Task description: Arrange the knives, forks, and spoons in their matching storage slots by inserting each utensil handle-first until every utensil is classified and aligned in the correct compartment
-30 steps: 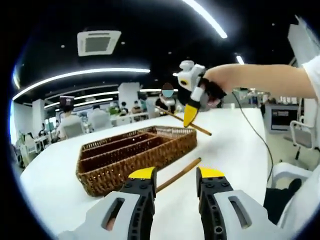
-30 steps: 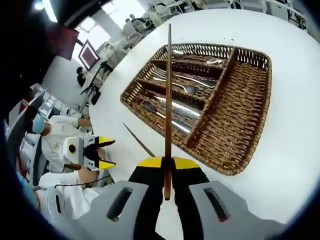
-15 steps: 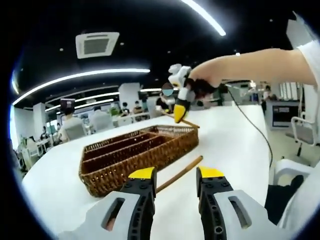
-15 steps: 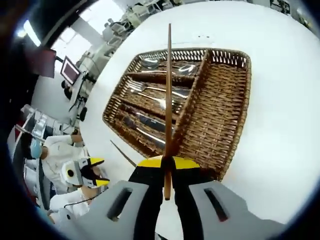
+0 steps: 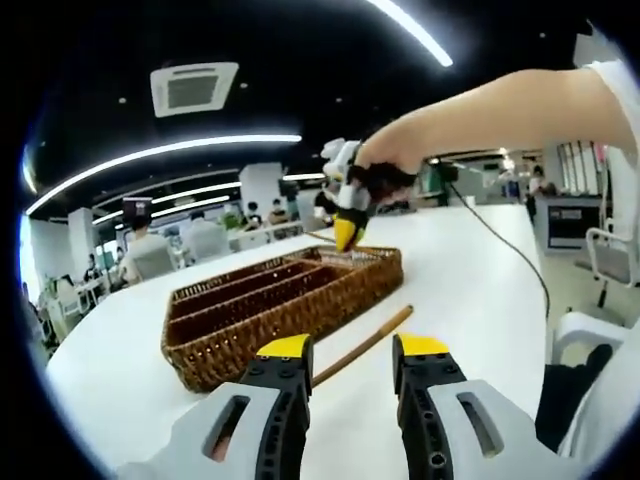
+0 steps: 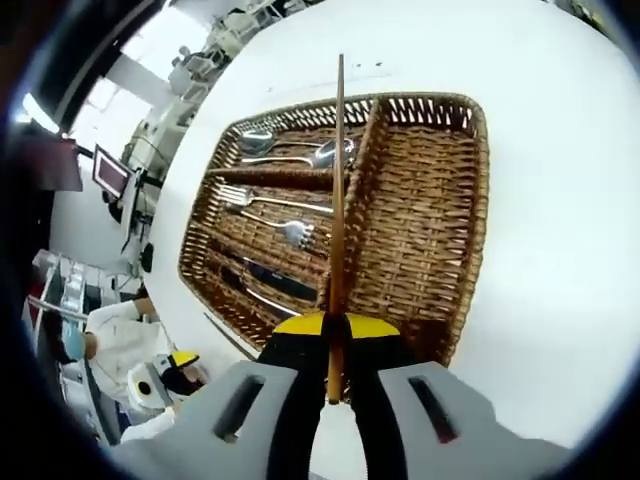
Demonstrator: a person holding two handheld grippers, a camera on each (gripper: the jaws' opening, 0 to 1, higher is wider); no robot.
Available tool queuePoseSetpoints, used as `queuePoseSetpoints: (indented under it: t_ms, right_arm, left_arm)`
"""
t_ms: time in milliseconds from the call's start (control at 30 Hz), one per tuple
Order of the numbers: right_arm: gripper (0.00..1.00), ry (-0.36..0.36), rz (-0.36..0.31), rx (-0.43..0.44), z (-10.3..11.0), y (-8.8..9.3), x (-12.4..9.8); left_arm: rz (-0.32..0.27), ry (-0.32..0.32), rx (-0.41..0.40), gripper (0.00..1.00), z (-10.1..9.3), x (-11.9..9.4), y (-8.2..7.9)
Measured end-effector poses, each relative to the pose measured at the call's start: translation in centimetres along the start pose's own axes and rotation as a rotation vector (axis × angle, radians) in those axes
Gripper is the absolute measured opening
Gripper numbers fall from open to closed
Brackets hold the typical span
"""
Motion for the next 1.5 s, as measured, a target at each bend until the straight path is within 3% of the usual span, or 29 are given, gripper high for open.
queuePoseSetpoints:
  t_ms: [233,533,1167,1500]
  right_arm:
    - [0.05,0.023,-0.016,0.046,-0.9,-0.6,0.4]
    - [0.05,0.052,0.011,0.098,-1.6,-0.4,1.7]
    - [0.05,0.124,0.061,0.152,-2.6,-0.2,4.1]
    - [0.05,0.132,0.070,0.163,-2.8,0.0,3.7]
  left_arm:
    - [0.004,-0.002,-0.003,0.34,0.4,-0.2,0.2]
    - [-0.002,-0.009,0.001,0.42,0.7,-0.3,-0.1]
    - [-0.007,-0.016,0.012,0.43,1.2,-0.7,-0.5]
    - [-0.003,-0.012,0.017,0.43,1.2,-0.7,-0.6]
Point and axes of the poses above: the point that each gripper's makers call its tool centre point, and the gripper's own axes: x roughly forward along the fingers, z roughly to its left, y roughly out of its underside, the point moved 6 cm from there along -x, roughly backward along the fingers, and after that the axes turned 9 degrees about z, right-handed, at the moved point
